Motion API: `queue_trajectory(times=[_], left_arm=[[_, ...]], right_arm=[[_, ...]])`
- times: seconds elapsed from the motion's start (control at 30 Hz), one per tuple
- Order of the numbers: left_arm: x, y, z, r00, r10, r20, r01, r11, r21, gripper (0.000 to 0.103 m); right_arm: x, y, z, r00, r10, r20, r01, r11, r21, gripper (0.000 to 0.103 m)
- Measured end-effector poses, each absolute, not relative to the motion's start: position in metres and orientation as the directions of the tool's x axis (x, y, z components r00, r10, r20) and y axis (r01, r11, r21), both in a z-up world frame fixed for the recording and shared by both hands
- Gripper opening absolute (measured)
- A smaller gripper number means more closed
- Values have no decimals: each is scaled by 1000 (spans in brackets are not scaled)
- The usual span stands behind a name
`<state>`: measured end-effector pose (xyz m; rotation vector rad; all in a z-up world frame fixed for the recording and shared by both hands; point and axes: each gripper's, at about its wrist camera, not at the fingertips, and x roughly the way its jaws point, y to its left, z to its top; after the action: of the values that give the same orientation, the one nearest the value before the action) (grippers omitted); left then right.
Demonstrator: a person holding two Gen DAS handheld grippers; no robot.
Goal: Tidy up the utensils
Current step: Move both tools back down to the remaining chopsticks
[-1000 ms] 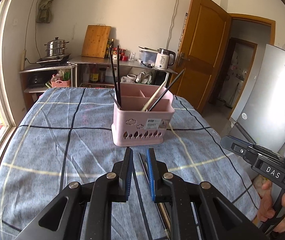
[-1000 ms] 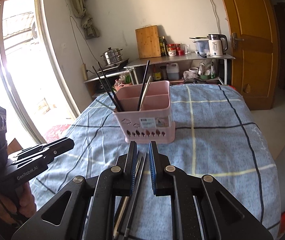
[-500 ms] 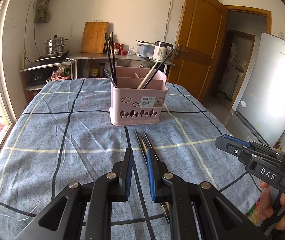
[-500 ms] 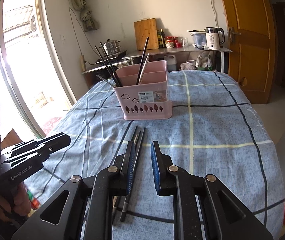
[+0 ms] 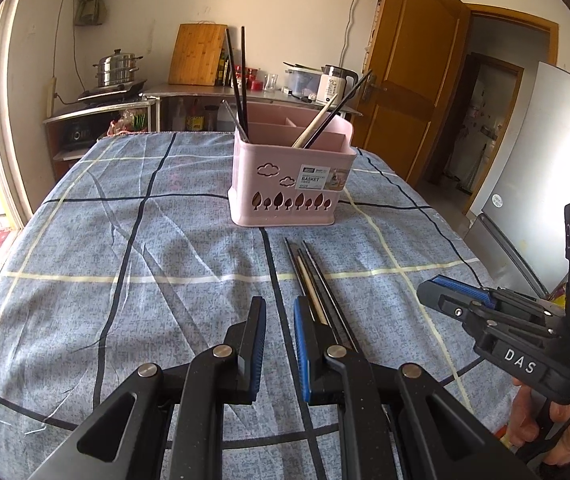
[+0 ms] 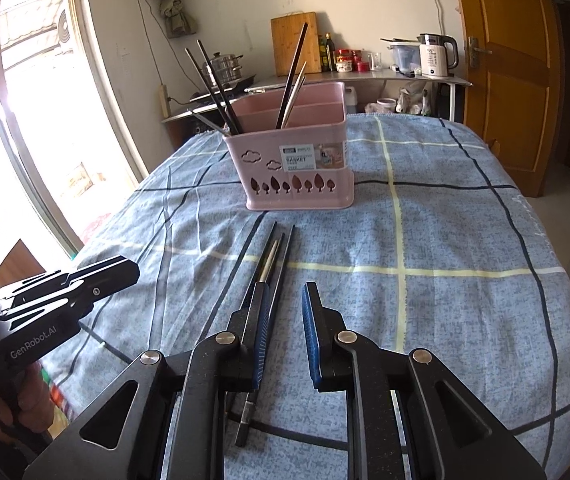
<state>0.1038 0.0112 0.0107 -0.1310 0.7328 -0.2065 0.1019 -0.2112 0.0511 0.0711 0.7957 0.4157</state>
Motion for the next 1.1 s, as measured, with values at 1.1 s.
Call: queue_trajectory(times=[1.1], left_arm=[[196, -21, -40, 601, -286, -747, 165, 958, -234, 14]], right_arm=[[156, -205, -12, 495, 331, -804, -278, 936, 214, 8]])
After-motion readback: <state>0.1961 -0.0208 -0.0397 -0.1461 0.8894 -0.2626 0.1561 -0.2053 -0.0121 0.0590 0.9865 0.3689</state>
